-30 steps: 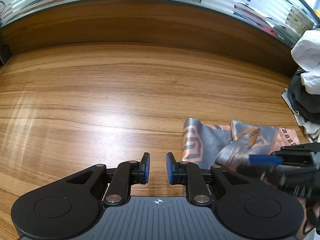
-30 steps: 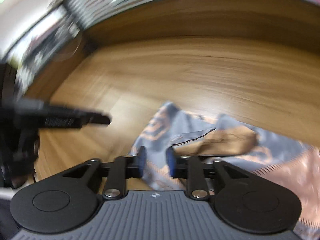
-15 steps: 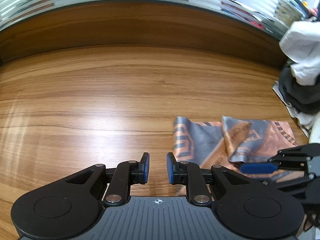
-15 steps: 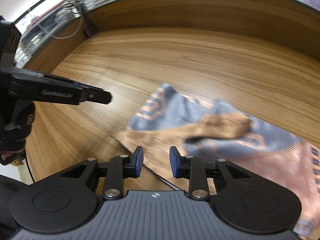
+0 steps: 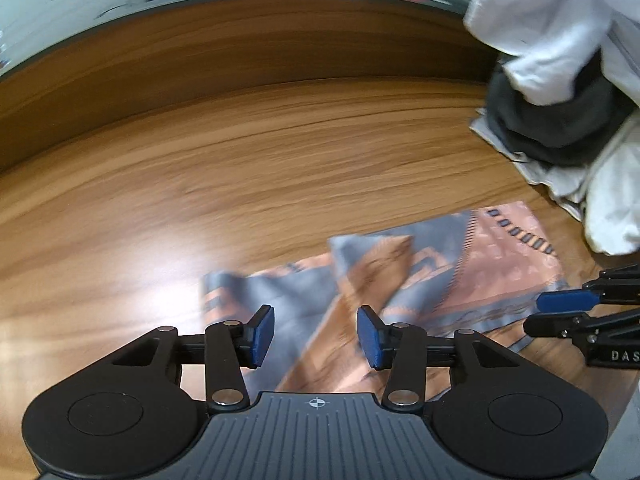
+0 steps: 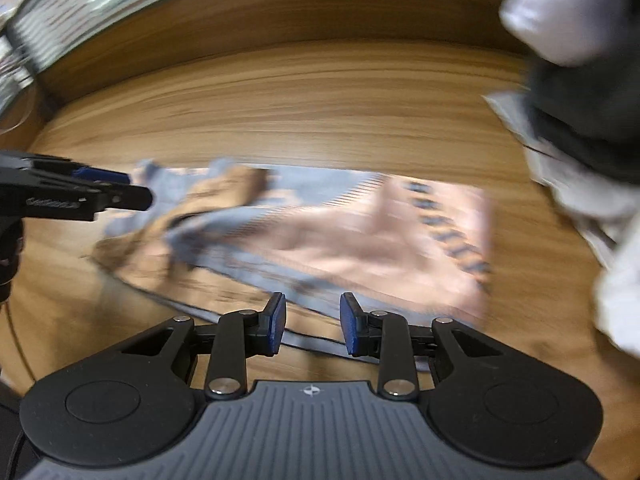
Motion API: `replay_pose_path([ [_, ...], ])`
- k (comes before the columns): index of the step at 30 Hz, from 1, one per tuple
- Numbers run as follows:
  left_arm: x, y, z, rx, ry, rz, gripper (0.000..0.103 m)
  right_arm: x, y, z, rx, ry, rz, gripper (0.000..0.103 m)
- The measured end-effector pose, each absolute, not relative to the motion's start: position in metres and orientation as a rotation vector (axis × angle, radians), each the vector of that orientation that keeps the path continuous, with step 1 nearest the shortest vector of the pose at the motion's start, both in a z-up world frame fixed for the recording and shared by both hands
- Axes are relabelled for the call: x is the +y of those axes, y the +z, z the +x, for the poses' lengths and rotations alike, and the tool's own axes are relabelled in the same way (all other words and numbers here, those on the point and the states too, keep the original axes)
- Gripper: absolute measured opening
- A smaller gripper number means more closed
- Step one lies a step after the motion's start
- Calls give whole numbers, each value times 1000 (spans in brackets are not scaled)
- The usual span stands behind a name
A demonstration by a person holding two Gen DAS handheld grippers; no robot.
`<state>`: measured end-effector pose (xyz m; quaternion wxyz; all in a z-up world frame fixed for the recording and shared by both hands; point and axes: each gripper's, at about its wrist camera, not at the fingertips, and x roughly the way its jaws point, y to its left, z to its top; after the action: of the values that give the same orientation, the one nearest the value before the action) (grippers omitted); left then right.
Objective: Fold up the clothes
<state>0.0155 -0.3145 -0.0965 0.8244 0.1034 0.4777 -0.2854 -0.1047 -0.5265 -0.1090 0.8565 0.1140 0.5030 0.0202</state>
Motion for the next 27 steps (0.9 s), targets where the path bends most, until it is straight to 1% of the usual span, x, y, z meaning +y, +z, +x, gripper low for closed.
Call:
replay_pose_path([
  [2, -331, -98, 15, 1000, -634, 247, 50, -546, -112, -112, 1062, -15, 262, 37],
  [7, -370, -102, 16, 982, -657, 286, 49, -571, -116, -122, 1065, -72, 279, 37],
  [12, -399, -109, 15, 953, -620, 325, 49, -576, -113, -122, 1056, -77, 273, 37],
  [13, -403, -112, 16, 953, -601, 340, 46, -576, -113, -121, 1053, -76, 272, 37],
  [14, -405, -116, 17, 959, -582, 350, 42, -576, -112, -121, 1052, -74, 272, 37],
  [15, -406, -120, 19, 969, -565, 357, 31, -575, -112, -120, 1051, -70, 269, 37],
  [16, -406, -122, 20, 979, -550, 362, 16, -574, -112, -120, 1050, -67, 267, 37],
  [18, -401, -123, 21, 985, -531, 344, 3, -573, -111, -119, 1049, -60, 262, 37],
  [23, -370, -102, 22, 962, -494, 232, 3, -574, -114, -118, 1055, -62, 258, 37],
  [27, -331, -92, 33, 1009, -424, 122, 3, -574, -114, -117, 1053, -64, 250, 37],
])
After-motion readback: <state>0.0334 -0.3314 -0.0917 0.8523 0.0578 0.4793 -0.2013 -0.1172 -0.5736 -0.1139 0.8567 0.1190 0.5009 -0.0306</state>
